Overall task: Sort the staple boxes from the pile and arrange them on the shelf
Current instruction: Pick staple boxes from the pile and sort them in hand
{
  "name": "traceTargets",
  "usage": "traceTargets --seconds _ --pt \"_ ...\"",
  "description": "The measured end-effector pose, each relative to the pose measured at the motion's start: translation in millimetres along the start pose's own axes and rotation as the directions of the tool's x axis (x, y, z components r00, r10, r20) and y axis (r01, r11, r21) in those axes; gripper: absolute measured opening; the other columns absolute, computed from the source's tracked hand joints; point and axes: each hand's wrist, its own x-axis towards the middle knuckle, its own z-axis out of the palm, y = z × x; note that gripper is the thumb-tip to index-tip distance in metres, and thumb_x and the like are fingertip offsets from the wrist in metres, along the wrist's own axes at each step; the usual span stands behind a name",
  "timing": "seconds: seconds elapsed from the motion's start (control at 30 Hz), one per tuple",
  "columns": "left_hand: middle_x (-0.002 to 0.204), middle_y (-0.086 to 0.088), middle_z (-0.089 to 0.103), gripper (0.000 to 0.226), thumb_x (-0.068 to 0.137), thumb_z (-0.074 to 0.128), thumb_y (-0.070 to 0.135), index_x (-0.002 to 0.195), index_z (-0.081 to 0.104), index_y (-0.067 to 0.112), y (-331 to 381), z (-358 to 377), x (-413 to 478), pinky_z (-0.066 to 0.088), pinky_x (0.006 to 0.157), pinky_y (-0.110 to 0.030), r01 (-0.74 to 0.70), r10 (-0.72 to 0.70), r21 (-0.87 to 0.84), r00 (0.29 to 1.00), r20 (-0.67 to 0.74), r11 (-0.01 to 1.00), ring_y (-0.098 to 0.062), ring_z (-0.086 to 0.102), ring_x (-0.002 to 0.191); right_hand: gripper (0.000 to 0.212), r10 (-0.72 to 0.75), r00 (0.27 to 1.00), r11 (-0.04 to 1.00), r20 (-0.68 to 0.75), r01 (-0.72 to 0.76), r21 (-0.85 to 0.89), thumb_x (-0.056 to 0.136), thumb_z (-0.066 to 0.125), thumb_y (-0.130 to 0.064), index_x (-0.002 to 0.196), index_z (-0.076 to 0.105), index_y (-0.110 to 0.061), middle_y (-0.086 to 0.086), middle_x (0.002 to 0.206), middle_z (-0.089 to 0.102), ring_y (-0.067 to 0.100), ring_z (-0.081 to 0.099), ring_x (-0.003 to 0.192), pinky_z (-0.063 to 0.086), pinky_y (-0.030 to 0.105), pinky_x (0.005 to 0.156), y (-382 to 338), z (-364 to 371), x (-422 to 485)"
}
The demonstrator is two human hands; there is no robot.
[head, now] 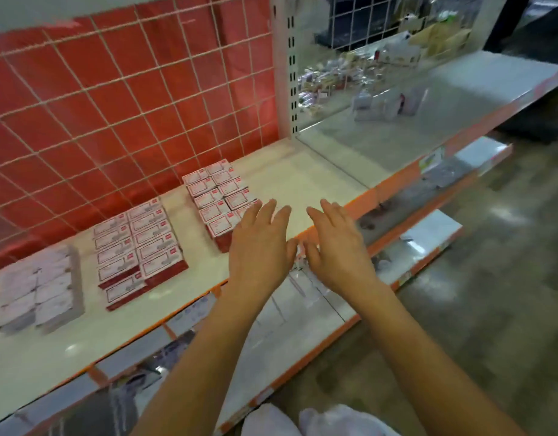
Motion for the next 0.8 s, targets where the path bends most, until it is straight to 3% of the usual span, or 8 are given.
traceTargets --seconds 0.2,0.37,0.67,0.8 --pt "0.154 -0.003 0.030 0.054 0.096 0.046 0.041 0.146 0.034 0.023 61.4 16.7 49.2 0.027 0.110 -0.039 -0.138 0.137 0.006 0.990 0.032 0.990 -0.026 0.021 0.142 0.057 0.155 0.987 0.987 -0.046 -0.156 -0.026 0.088 0.056 -0.019 0.141 0.037 -0.009 0.015 0.149 0.031 0.030 0.024 0.138 0.025 0.043 0.111 66.1 -24.2 12.3" --pt "0.149 -0.005 0.038 0.052 0.094 0.051 0.039 0.141 0.042 0.020 101.6 37.5 104.3 0.033 0.105 -0.039 -0.224 0.225 -0.015 0.973 0.044 0.974 -0.028 0.031 0.137 0.054 0.216 0.972 0.975 -0.089 -0.220 -0.040 0.084 0.059 -0.018 0.134 0.044 -0.005 0.016 0.133 0.045 0.035 0.039 0.124 0.035 0.045 0.102 118.3 -41.0 38.2" --pt "0.154 -0.004 0.029 0.058 0.094 0.050 0.039 0.146 0.032 0.022 163.4 73.8 236.7 0.031 0.108 -0.041 -0.259 0.264 -0.058 0.960 0.097 0.964 -0.028 0.026 0.140 0.060 0.308 0.951 0.948 -0.033 -0.309 -0.071 0.092 0.049 -0.017 0.147 0.024 -0.012 0.014 0.155 0.015 0.029 0.013 0.143 0.019 0.042 0.114 213.6 -72.1 124.4" --pt "0.152 -0.009 0.032 0.061 0.094 0.052 0.039 0.147 0.032 0.017 177.4 83.6 275.7 0.033 0.105 -0.041 -0.277 0.280 -0.053 0.957 0.075 0.959 -0.032 0.031 0.137 0.062 0.317 0.947 0.945 -0.049 -0.320 -0.071 0.093 0.051 -0.020 0.147 0.021 -0.013 0.014 0.155 0.015 0.029 0.013 0.143 0.014 0.039 0.115 246.1 -81.4 158.9"
